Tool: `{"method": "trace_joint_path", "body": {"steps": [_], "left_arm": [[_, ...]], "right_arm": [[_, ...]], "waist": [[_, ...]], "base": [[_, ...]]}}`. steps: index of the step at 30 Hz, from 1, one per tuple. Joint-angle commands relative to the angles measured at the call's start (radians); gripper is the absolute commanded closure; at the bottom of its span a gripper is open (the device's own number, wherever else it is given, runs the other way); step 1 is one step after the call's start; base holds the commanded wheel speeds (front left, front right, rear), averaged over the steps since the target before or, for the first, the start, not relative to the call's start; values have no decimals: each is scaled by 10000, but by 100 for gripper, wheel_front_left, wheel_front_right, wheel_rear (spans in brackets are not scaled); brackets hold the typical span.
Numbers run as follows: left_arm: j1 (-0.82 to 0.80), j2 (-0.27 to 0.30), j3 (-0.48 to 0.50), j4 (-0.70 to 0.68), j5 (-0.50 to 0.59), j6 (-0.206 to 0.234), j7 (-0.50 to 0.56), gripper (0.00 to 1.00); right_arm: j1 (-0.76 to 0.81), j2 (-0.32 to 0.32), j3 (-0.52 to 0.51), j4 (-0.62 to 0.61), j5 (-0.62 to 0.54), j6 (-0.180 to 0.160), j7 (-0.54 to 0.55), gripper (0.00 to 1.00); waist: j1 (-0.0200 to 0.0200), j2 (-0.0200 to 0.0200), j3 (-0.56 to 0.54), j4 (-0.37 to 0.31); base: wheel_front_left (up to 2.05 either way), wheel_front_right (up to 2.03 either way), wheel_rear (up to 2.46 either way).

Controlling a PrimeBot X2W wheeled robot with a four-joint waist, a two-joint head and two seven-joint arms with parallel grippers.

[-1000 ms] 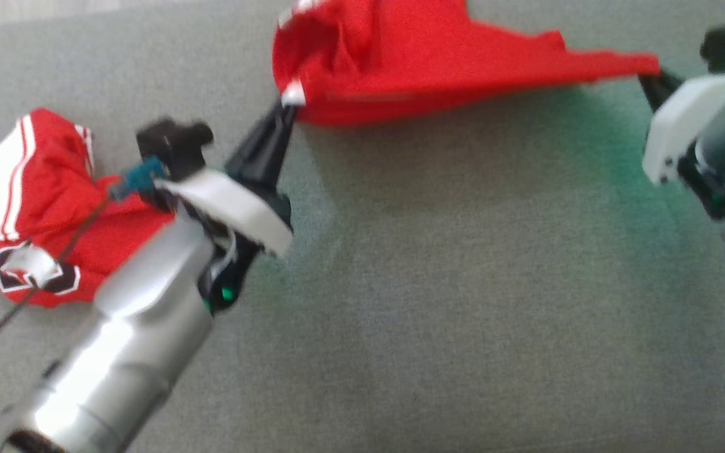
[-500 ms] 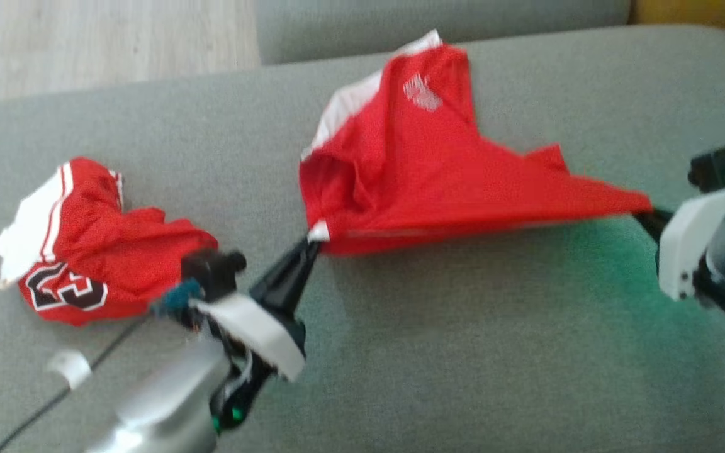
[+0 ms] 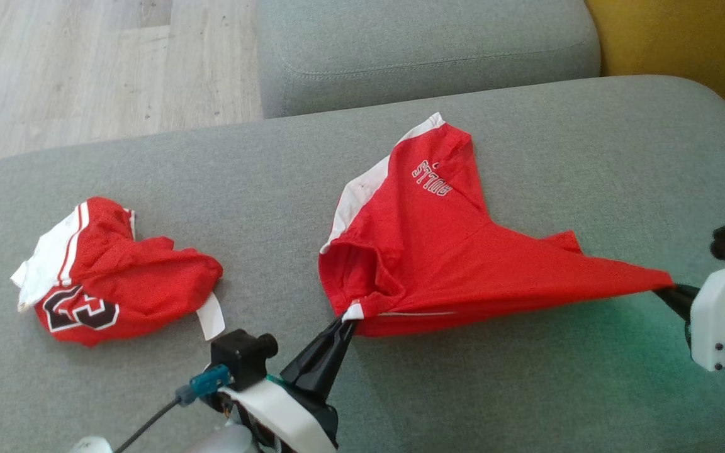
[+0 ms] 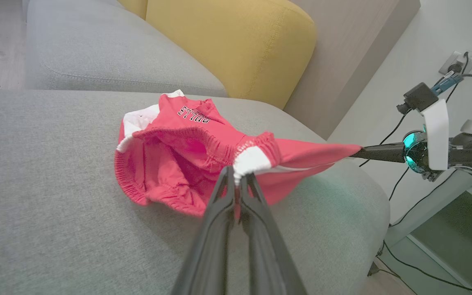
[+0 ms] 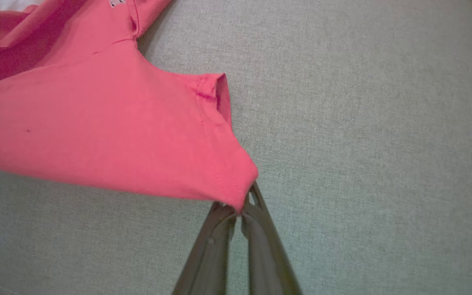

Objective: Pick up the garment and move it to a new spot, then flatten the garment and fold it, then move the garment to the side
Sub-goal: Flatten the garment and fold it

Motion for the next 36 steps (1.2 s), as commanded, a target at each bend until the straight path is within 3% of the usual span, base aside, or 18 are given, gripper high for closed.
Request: {"method": "trace_joint_path", "body": {"steps": [1,8,17,25,36], "left_arm": [[-377,286,334,-323,-45,53,-36,100],[-635,294,477,-754,52,363,10,100],[-1651,-59,854,-289,31,224,19,100],[-2725,-663,817,575,200,-151,122,100],[-3917,-1791,756,1935,295,-741,-57,100]], "right_arm": [[-50,-458,-199,-234,42,63,-94,100],[-289,-453,-1258,-796,-990,63,-688,100],[-2015,150,-1900,-942,-2769,63,-804,100],[-4077,312,-1076,-287,-3629,63,-439,100],[-6227,89,711,1310,-3849,63,-474,100]], "waist": [[1,-1,8,11],[1,-1,431,268],[1,-1,1614,1058],[1,-1,2763,2097],[1,-1,3935,3283]], "base": [[0,0,0],[0,0,0],[0,0,0],[0,0,0],[0,0,0]]}}
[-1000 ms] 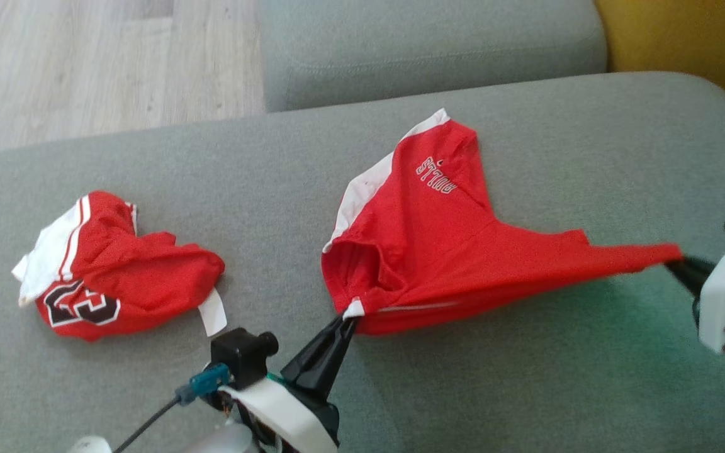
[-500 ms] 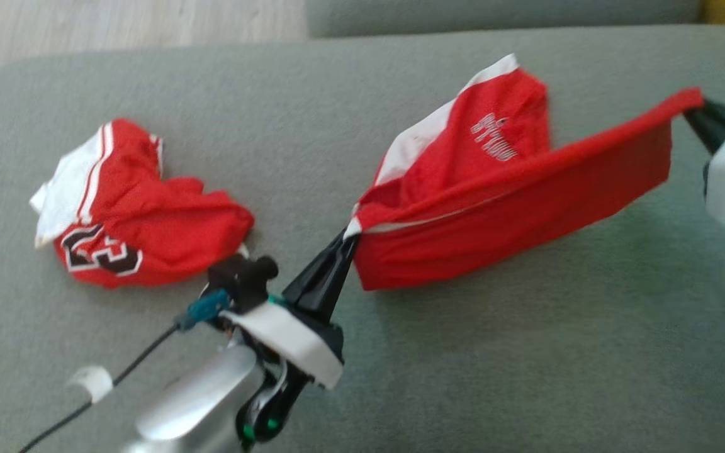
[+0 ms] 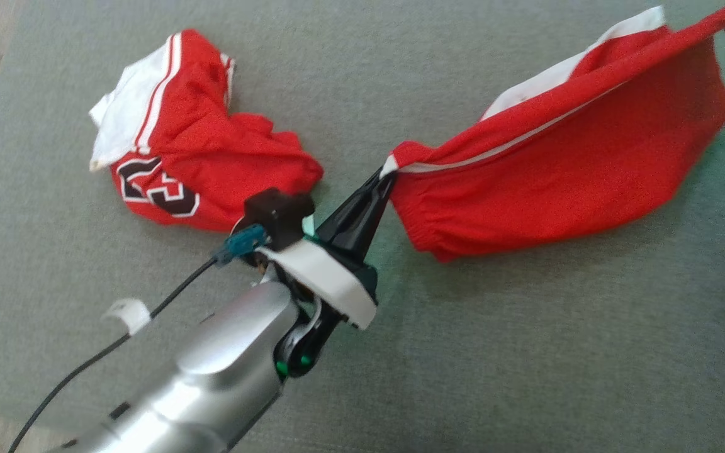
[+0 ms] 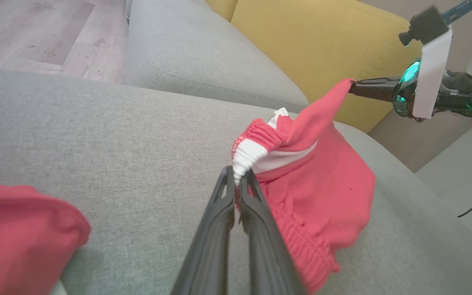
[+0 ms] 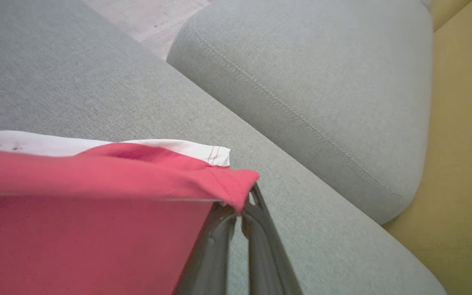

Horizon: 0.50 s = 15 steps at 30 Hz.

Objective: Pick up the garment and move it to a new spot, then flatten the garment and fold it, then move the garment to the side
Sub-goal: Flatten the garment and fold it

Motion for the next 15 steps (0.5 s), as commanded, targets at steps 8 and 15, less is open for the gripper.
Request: {"method": "trace_joint_path", "body": {"steps": [8,15], "left_arm": [[-1073,-519,247,632,246,-350,-284,100],[-1423,-768,166,1246,333,-519,-396,0]], "right_arm": [[-968,-201,768,868,64,63,-507,100],[-1429,305,1063,1928,181,63,-1456,0]], "waist": [[-2,0,941,661],[-2,0,1096,670]], "base": [[0,0,0],[0,0,0]]}}
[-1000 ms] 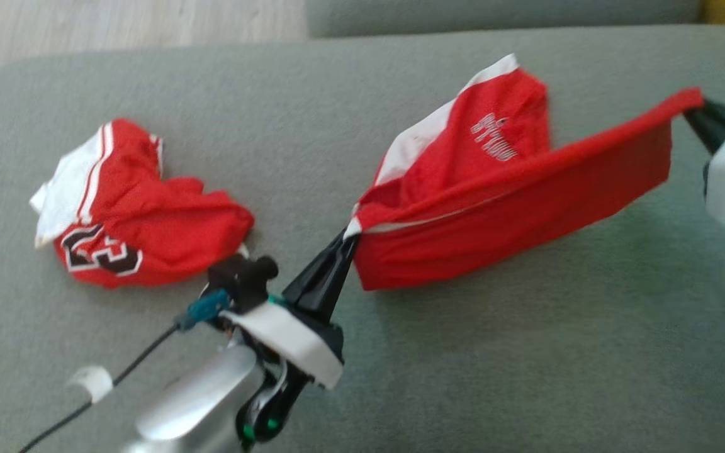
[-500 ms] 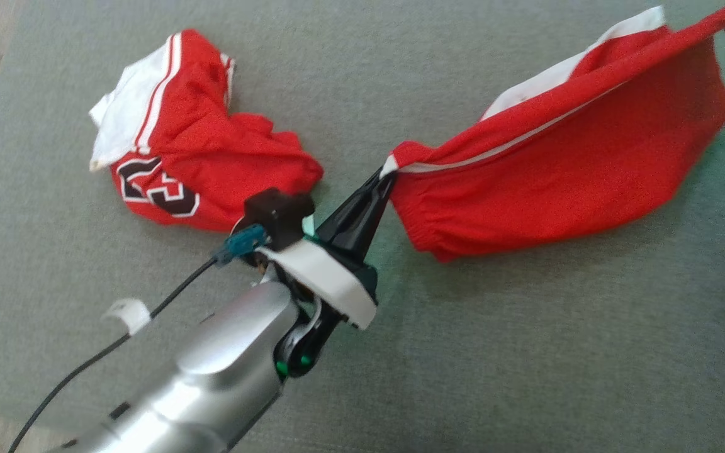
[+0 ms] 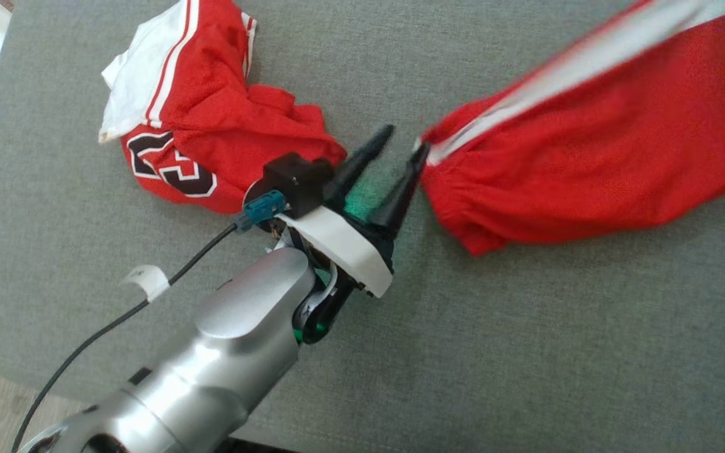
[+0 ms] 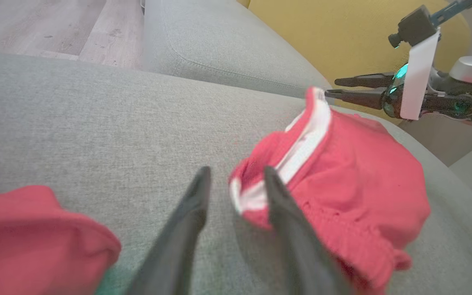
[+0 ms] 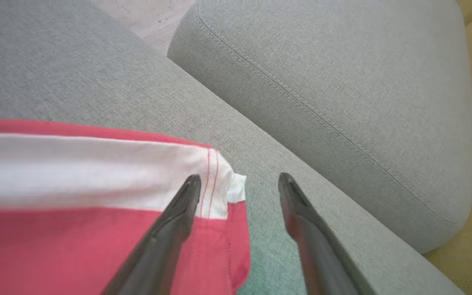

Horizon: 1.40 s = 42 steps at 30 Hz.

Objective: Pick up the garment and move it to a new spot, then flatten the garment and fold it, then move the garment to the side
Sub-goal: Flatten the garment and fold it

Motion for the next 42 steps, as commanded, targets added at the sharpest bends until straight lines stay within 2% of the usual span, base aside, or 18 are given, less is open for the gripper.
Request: {"method": "trace_joint_path", "body": {"steps": [1,6,10,17,20,22,26,32,36,42], "left_arm": [[-318,106,244,-161,85,-51,-120,0],[-257,328,702,-117,116,40,-372,0],[26,719,1497,-496,194,272,-493,0],[1501,1315,3911,-2018,1319,984,-514,0],[2361,1316,4803,-2522,1828,1146,-515,0],[2913,1341,5161,-2750,2303,1158,-515,0],[3986,1195,5897,-3010,2914,1093,-516,0],[5349,741,7006,-3340,3694,738,-516,0],[6150,361,7517,-3373,4281,333,-516,0],[6788,-84,7930,-3269,4724,-51,-516,0]], "right_arm": [[-69,-41,38,-53,69,63,-175,0],[50,404,154,579,308,63,-857,0],[199,861,-384,1072,804,63,-1786,0],[970,2035,-1699,1555,1558,63,-4018,0],[1422,2459,-2135,1568,1216,63,-4409,0],[1858,2882,-2933,1342,1241,63,-4467,0],[3293,3502,-4971,86,354,63,-4478,0],[6128,4958,-7476,-1688,-1445,63,-4480,0],[7664,5917,-8427,-2541,-2405,63,-4481,0],[8791,6449,-9034,-3030,-2862,63,-4481,0]], "waist": [[-2,1,-51,-44],[-2,1,-474,-312],[-2,1,-1048,-621],[-2,1,-2308,-1345],[-2,1,-2749,-1683],[-2,1,-3021,-1914],[-2,1,-3449,-2310],[-2,1,-3704,-2724],[-2,1,-3813,-2914],[-2,1,-3857,-2934]], "base": [[0,0,0],[0,0,0],[0,0,0],[0,0,0],[0,0,0],[0,0,0],[0,0,0],[0,0,0],[0,0,0],[0,0,0]]}}
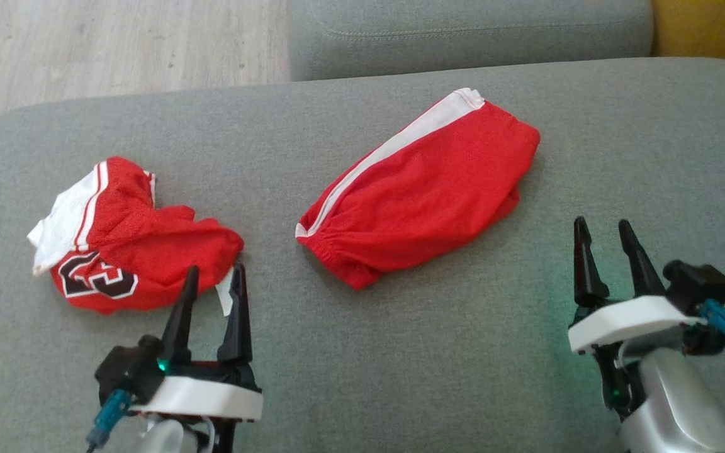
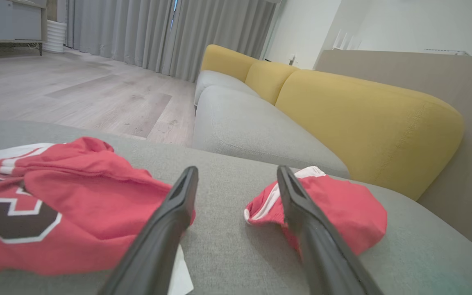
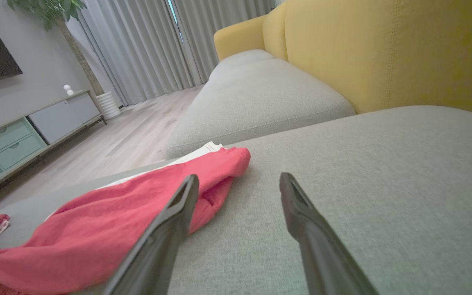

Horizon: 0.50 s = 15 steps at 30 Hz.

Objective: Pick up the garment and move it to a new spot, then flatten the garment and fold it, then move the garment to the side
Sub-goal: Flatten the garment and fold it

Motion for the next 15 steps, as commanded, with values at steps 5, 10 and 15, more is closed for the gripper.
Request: {"method": "trace_joint_path", "body": {"steps": [5,10,15], "left_arm": [[-390,-227,428,-178,356,-349,-62,0],[-717,-310,301,-76,460,-473,-62,0],[-988,-346,55,11,478,-531,-62,0]], "right_arm": [[-298,197,-138,-581,-349,65,61,0],[-930,225,-514,-546,-255,65,577,0],[-2010,233,-1166,59,-91,65,1266,0]], "waist": [[2,-1,301,327],[2,-1,752,765],[2,-1,1192,1295]], "base": [[0,0,0],[0,0,0],[0,0,0]]}}
